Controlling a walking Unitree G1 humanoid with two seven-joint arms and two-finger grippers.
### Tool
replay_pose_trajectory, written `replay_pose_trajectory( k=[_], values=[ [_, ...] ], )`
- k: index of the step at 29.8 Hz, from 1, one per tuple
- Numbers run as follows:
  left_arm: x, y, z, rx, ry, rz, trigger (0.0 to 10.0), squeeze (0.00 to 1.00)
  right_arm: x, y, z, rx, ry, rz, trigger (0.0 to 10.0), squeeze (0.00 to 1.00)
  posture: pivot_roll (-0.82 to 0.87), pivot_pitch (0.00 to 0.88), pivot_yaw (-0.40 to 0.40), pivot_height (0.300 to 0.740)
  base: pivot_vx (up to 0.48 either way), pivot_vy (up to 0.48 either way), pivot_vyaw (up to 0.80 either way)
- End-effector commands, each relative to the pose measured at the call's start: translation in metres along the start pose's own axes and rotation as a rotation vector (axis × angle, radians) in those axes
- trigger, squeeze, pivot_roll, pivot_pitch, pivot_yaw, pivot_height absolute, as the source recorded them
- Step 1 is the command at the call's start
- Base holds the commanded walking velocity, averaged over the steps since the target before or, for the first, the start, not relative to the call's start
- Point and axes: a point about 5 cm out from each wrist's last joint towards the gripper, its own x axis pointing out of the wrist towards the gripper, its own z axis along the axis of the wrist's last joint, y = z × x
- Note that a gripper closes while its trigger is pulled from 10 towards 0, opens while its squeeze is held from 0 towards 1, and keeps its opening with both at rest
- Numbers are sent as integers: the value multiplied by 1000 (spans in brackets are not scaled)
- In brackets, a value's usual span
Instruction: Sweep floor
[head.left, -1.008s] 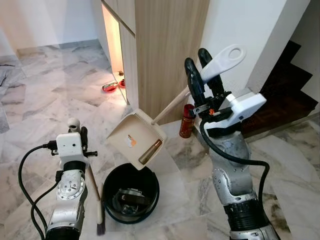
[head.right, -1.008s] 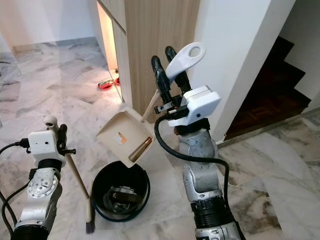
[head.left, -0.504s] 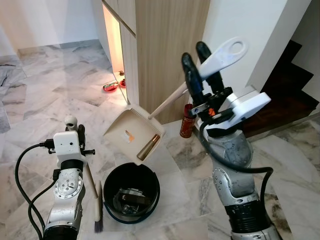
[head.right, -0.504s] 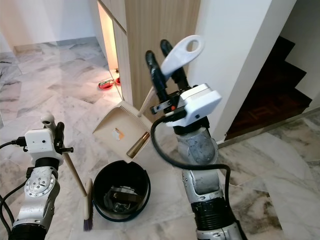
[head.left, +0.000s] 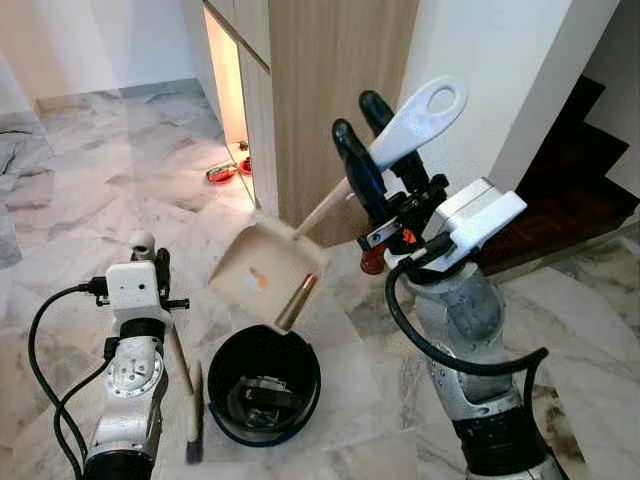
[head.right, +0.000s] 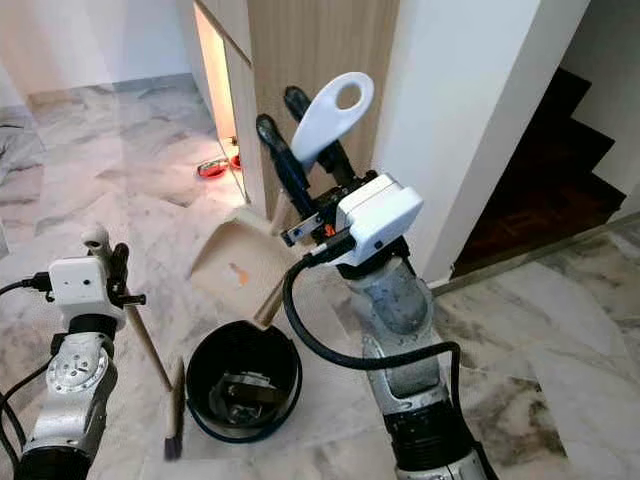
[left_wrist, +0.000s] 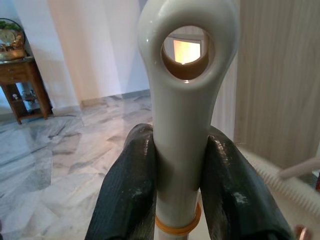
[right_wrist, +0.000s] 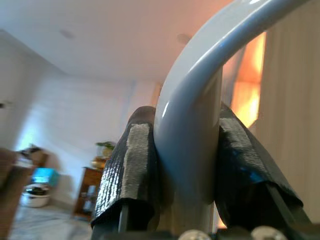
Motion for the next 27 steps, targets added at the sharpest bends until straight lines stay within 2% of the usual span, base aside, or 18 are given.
replay_pose_trajectory(
  k=[1,9,17,19,20,21,24,25,27],
  values=[
    [7,2,9,-3,-46,1,10000,0,8,5,20,-5,-98,51,10000,0,115,0,8,740,0,0,0],
    [7,3,10,-5,-48,4,10000,0,7,10,18,-40,-68,115,10000,0,116,0,4,740,0,0,0],
    [7,2,9,-7,-48,6,10000,0,6,4,13,-50,-35,71,10000,0,113,0,-1,740,0,0,0],
    [6,1,8,-11,-45,4,10000,0,3,-9,7,-76,4,-36,10000,0,110,0,-3,740,0,0,0],
    [6,1,8,-11,-45,4,10000,0,3,-9,7,-76,4,-36,10000,0,110,0,-3,740,0,0,0],
    [5,-1,8,-15,-43,0,10000,0,1,-24,2,-85,33,-145,10000,0,108,0,-5,740,0,0,0],
    [5,-3,7,-18,-42,-2,10000,0,-4,-40,-1,-116,56,-240,10000,0,106,0,-8,740,0,0,0],
    [4,-3,7,-20,-40,-3,10000,0,-11,-56,-4,-157,90,-339,10000,0,107,0,-9,740,0,0,0],
    [3,-3,6,-22,-38,-3,10000,0,-18,-71,-7,-188,124,-418,10000,0,102,0,-9,740,0,0,0]
  ],
)
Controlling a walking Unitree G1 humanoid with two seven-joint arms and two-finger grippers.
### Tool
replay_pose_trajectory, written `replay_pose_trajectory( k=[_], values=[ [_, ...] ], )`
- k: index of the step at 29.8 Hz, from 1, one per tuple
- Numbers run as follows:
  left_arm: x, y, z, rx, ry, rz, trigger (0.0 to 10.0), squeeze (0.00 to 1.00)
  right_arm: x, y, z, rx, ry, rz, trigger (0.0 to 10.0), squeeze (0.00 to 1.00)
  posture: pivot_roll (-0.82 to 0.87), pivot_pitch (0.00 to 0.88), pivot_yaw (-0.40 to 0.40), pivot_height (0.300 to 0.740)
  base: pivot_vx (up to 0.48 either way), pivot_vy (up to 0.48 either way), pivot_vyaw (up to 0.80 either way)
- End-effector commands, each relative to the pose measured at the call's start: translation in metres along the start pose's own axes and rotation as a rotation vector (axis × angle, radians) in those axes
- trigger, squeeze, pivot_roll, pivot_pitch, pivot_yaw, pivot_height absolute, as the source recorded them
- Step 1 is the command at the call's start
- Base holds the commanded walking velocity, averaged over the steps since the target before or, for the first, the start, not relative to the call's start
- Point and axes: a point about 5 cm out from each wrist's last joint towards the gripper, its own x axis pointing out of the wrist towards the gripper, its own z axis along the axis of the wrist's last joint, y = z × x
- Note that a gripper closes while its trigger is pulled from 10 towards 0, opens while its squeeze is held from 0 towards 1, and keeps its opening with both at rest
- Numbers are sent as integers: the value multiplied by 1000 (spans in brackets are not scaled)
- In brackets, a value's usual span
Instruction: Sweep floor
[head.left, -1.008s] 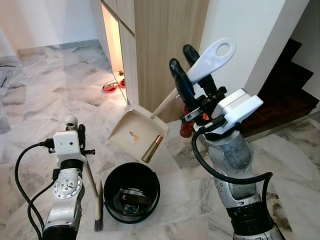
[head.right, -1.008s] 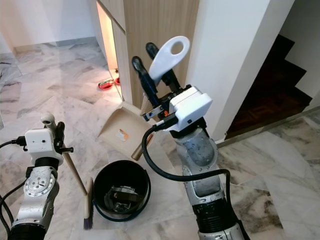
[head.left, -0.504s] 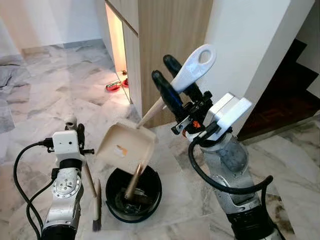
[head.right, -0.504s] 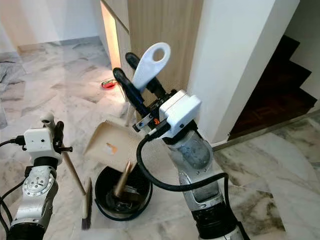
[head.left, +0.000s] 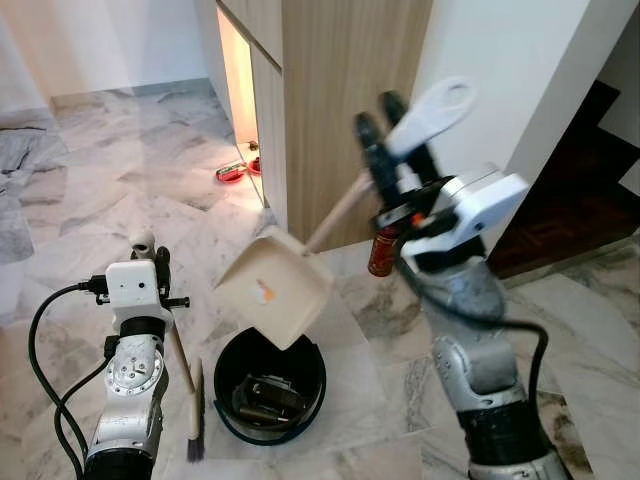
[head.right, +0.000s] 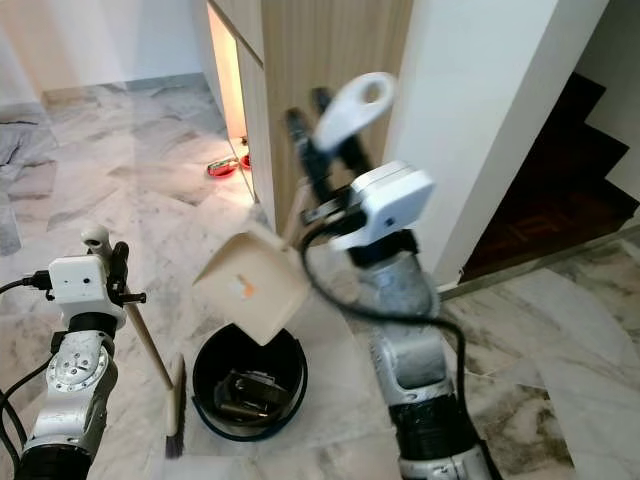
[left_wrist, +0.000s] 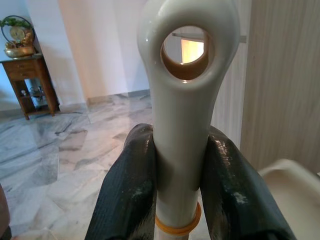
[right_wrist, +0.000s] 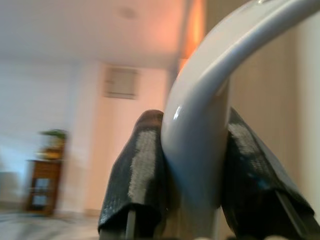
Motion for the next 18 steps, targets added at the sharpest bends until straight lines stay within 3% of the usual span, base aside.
replay_pose_trajectory(
  k=[1,2,10,18],
  values=[
    [2,-1,5,-12,-37,-2,10000,0,3,-28,2,-87,4,-133,10000,0,101,0,-10,740,0,0,0],
    [2,-1,5,-12,-37,-2,10000,0,3,-28,2,-87,4,-133,10000,0,101,0,-10,740,0,0,0],
    [-1,-1,3,-16,-30,-4,10000,0,-16,-74,-22,-202,124,-350,10000,0,102,0,-16,740,0,0,0],
    [-4,-2,3,-19,-29,-10,10000,0,-41,-87,-52,-242,265,-408,10000,0,103,0,-21,740,0,0,0]
  ],
)
